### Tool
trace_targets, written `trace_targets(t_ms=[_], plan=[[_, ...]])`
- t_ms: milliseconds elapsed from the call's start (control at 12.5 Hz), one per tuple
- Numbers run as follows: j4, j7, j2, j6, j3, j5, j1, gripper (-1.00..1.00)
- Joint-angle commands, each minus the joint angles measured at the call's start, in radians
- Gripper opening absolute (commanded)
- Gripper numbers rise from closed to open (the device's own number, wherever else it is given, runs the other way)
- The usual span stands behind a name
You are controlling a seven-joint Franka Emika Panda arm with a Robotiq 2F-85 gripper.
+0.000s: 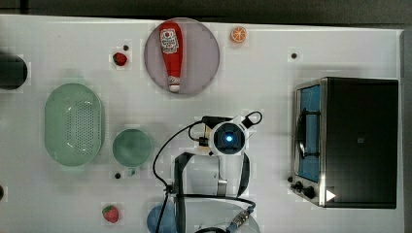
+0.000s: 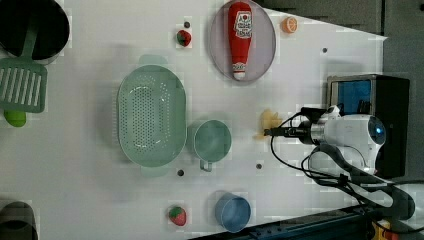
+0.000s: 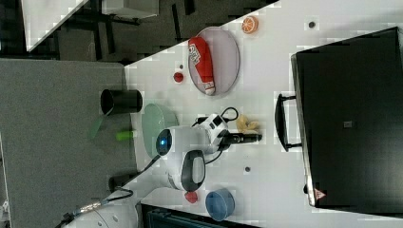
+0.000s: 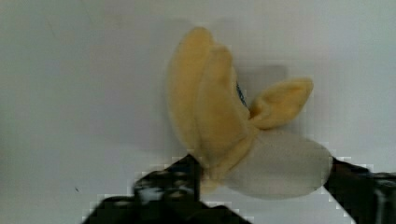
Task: Pick Banana and place it in mug.
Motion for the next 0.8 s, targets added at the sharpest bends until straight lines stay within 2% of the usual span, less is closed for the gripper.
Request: trace_targets(t_ms=[80,240,480,800], plan=[[0.003,-0.04,-0.024,0.0,0.007,0.006,0.006,-0.04],[0.003,-0.038,-0.053,-0.007,0.005,0.008,0.005,-0.46],[-0.001,-0.038,-0.145,-0.111,-0.01,0.009,0.001,-0.46],[0.022,-0.037,-0.361,-0.307,-0.015,0.009,0.002,-0.46]])
